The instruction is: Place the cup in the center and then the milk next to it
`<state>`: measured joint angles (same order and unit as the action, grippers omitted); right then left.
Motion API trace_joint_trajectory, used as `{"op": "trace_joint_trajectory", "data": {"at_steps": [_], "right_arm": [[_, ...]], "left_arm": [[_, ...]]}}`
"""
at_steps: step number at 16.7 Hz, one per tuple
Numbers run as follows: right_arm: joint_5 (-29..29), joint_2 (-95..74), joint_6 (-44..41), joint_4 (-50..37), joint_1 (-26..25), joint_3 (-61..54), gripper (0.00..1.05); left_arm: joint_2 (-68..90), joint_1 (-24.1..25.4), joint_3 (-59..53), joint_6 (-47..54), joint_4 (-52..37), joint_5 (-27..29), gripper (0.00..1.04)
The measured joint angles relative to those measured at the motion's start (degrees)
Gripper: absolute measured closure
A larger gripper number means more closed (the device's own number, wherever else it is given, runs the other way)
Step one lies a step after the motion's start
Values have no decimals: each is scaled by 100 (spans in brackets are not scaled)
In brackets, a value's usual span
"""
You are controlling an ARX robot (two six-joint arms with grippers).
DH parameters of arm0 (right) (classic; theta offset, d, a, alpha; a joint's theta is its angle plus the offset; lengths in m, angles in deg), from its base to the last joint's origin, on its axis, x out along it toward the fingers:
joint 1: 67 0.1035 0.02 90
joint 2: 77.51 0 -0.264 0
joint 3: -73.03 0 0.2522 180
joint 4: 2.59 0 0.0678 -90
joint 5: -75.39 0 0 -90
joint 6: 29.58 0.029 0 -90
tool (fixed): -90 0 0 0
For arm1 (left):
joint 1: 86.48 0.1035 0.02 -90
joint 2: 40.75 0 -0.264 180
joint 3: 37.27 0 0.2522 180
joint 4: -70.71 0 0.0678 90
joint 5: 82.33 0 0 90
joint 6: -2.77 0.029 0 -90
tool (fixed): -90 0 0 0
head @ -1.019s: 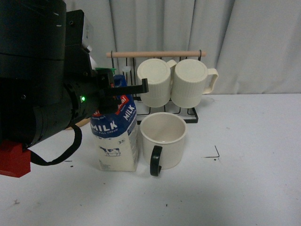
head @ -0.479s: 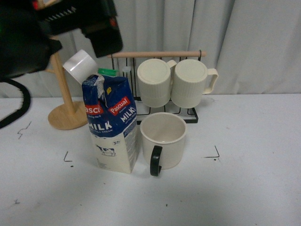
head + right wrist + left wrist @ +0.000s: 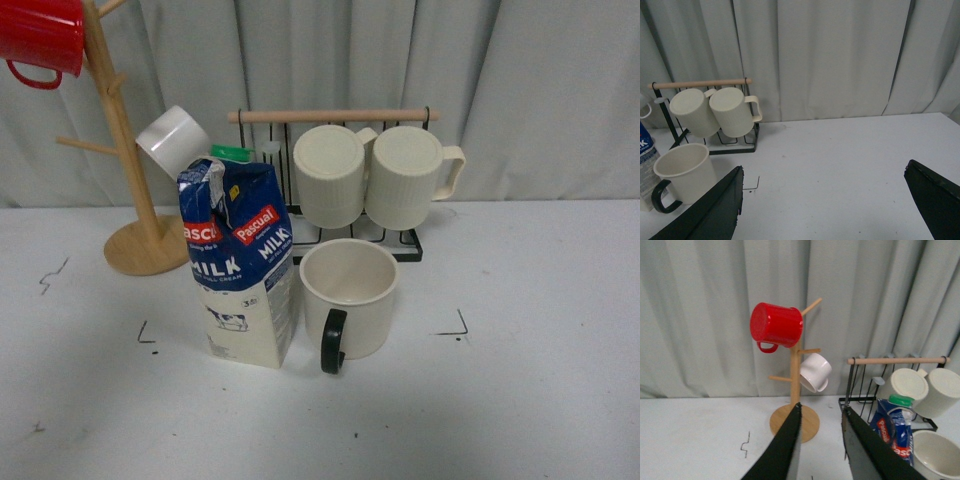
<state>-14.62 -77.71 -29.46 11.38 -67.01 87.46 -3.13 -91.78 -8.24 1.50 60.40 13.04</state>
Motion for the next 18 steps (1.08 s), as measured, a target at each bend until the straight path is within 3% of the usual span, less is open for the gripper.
{"op": "trace_joint_trajectory", "data": {"at_steps": [2,3,18], "right_arm": [[2,0,0,-2,0,0,6],[4,0,0,0,0,0,6],[2,0,0,0,0,0,6]], "left_arm": [[-214,446,-358,31,52,-487,99],[-267,551,-479,22,90,-455,103],[-2057,514,-1340,28,835,-535,103]]}}
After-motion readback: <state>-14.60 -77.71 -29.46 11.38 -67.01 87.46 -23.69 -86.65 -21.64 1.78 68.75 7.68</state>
